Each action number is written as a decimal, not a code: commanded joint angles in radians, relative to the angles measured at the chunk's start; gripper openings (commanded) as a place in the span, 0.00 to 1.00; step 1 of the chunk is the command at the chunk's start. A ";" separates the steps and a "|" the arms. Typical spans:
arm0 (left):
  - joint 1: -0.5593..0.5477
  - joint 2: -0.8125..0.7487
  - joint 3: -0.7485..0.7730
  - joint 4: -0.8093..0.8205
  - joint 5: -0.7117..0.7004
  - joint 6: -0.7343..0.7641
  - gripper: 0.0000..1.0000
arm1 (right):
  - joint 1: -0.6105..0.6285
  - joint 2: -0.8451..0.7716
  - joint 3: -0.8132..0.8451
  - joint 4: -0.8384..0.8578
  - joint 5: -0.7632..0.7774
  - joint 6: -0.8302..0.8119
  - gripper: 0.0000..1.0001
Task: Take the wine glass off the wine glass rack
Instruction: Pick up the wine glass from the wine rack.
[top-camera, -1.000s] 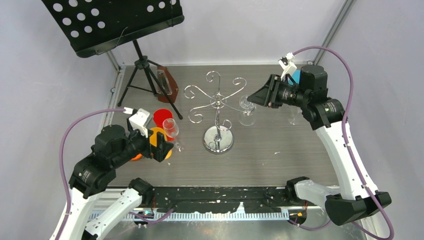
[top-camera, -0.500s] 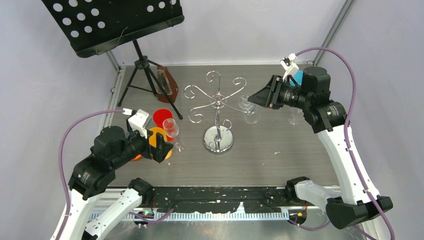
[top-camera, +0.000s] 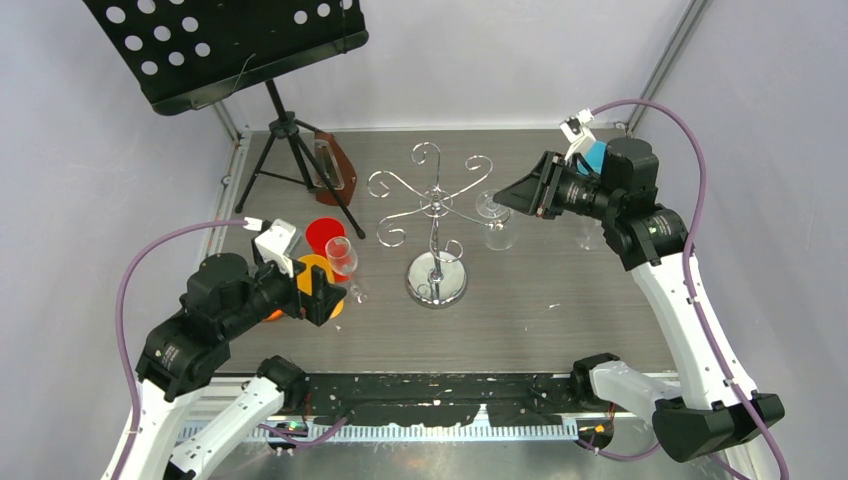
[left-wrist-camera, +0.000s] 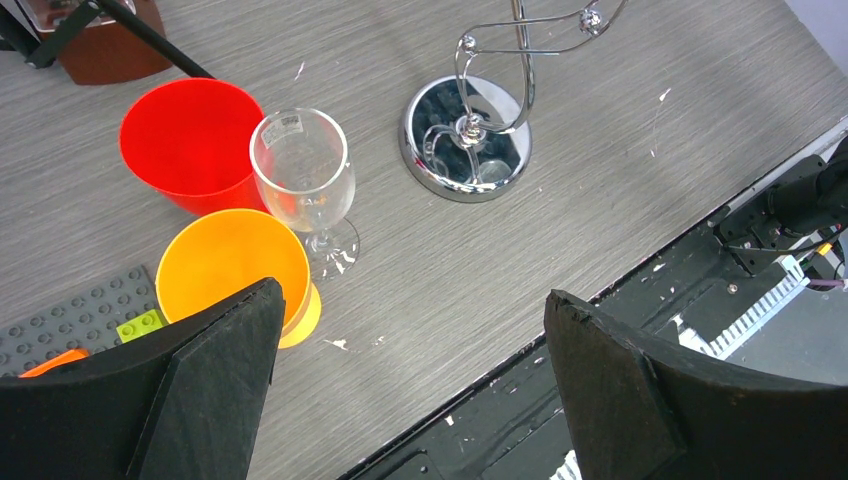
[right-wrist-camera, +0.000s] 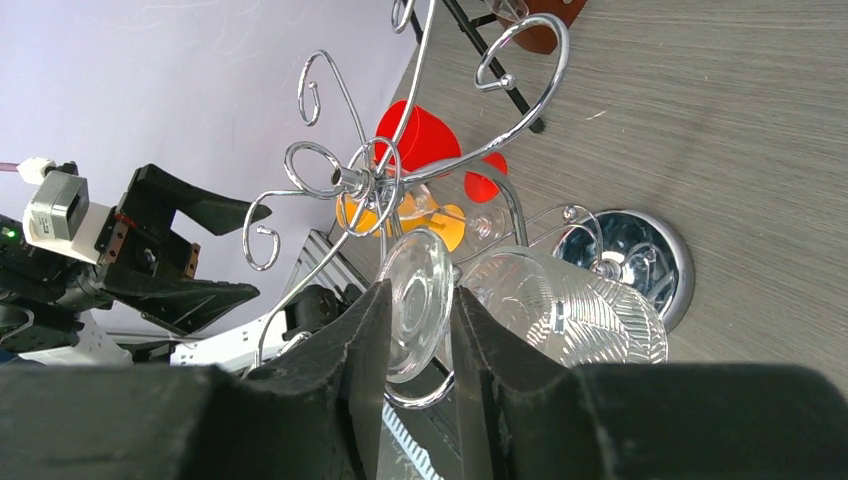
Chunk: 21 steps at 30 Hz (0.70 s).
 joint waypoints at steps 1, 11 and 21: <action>0.005 -0.004 -0.005 0.043 0.007 -0.005 1.00 | 0.004 -0.023 -0.008 0.043 -0.048 0.028 0.33; 0.005 -0.002 -0.005 0.043 0.004 0.000 1.00 | 0.004 -0.022 -0.029 0.060 -0.059 0.045 0.13; 0.005 0.003 0.003 0.038 0.005 0.003 1.00 | 0.003 -0.034 -0.033 0.082 -0.040 0.094 0.06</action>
